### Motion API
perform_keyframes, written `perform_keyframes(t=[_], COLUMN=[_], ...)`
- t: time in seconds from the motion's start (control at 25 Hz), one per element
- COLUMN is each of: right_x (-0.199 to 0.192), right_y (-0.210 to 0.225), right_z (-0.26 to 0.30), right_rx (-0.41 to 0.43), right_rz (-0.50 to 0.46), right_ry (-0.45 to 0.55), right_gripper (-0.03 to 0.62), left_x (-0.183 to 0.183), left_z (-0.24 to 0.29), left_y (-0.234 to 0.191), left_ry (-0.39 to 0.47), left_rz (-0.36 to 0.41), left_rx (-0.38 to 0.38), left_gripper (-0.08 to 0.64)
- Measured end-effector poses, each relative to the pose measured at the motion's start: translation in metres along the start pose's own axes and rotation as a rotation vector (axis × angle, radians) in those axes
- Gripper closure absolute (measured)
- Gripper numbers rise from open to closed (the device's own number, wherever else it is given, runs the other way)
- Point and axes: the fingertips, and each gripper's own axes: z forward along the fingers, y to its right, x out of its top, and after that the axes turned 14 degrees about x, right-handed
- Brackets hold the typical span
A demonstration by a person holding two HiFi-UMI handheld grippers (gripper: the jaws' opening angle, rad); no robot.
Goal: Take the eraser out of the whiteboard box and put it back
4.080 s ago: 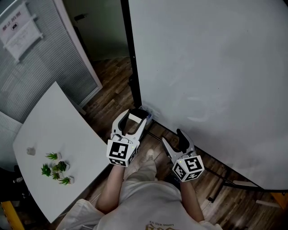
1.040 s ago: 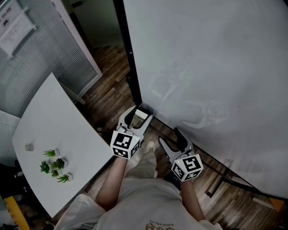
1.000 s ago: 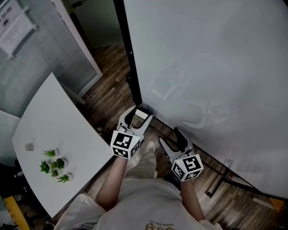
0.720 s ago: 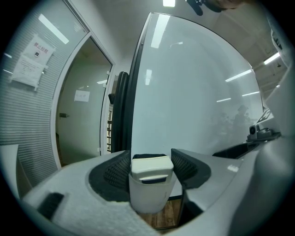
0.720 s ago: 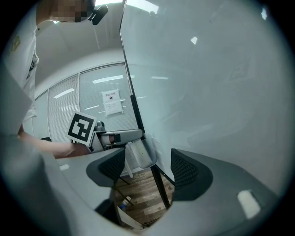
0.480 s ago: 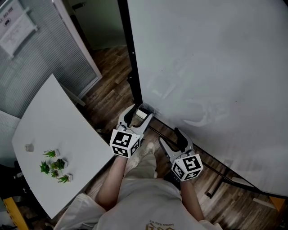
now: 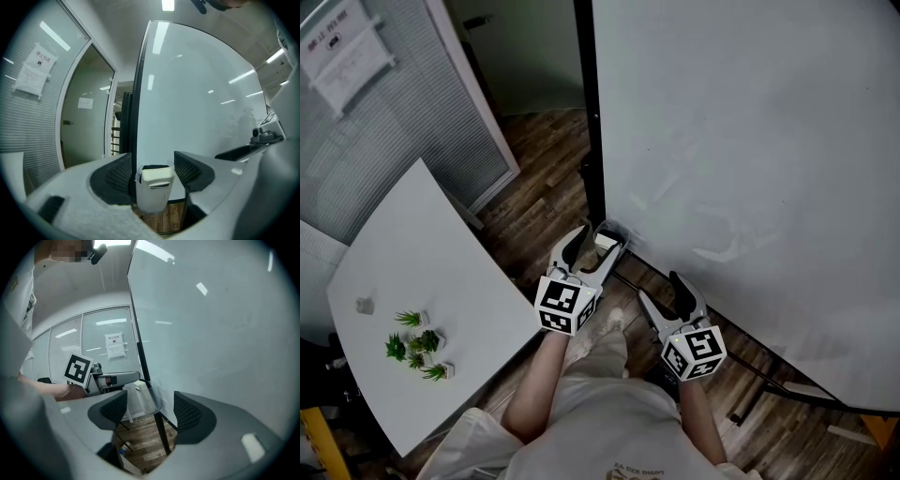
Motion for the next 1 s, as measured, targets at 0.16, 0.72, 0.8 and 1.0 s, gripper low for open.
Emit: perform_keyframes(t=[0.16,0.72,0.8,1.0], right_x=[0.008,0.03,0.034,0.039], right_y=[-0.003,-0.023,-0.029,-0.035], right_z=[-0.003,-0.013,-0.014,-0.019], right_rx=[-0.011,-0.01,-0.002,-0.009], right_rz=[-0.011,-0.08,-0.095,-0.111], right_ry=[0.017,0.074,0.09,0.118], right_gripper=[0.279,0.335,0.34,0.374], left_x=[0.008,0.018,0.019,0.021], left_z=[-0.012,-0.06,-0.066,-0.076], left_y=[-0.005,-0.009,-0.008,-0.005], left_ry=[0.02,0.043,0.039,0.041], left_rz=[-0.006,0.042,0.059,0.056], left_rx=[0.022,0.072,0.076,0.073], left_gripper=[0.288,0.367,0.381,0.402])
